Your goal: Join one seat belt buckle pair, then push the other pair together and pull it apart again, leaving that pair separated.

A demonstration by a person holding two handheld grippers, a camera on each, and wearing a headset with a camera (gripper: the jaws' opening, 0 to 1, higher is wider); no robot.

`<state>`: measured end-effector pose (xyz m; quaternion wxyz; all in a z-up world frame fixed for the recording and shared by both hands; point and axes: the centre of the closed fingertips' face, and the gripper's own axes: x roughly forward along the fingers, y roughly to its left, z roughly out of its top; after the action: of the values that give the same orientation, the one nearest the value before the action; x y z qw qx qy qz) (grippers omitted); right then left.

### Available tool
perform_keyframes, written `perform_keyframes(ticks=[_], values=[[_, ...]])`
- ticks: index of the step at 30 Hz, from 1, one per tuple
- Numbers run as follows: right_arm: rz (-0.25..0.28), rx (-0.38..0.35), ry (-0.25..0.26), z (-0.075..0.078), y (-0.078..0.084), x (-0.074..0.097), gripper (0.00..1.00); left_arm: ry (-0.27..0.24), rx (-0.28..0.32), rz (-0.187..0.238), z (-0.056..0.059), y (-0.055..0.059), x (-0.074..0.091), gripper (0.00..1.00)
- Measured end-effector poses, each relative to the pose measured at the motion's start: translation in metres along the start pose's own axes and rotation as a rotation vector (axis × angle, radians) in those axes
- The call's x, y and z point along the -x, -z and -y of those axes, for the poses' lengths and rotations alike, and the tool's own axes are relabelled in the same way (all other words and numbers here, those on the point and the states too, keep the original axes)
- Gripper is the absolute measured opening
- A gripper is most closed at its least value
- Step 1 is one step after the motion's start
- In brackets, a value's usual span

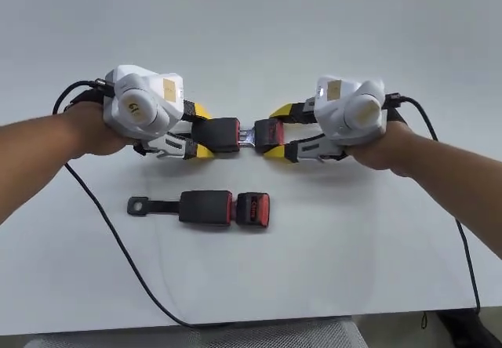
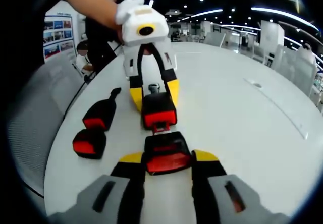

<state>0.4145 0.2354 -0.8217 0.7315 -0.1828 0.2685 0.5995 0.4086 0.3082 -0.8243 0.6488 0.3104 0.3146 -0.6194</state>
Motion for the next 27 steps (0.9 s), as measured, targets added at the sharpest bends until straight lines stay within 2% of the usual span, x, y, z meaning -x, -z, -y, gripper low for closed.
perform_keyframes(ticks=[10,15,27], values=[[-0.009,0.001,0.006,-0.002,-0.003,-0.005,0.35,0.002,-0.007,0.008,-0.001,0.000,-0.001,0.34],[-0.016,0.004,0.000,-0.006,-0.010,-0.017,0.35,0.009,-0.015,0.000,-0.002,0.000,-0.002,0.33],[-0.045,-0.015,0.037,-0.003,-0.010,-0.021,0.35,0.008,-0.010,-0.001,-0.002,0.000,-0.002,0.33]])
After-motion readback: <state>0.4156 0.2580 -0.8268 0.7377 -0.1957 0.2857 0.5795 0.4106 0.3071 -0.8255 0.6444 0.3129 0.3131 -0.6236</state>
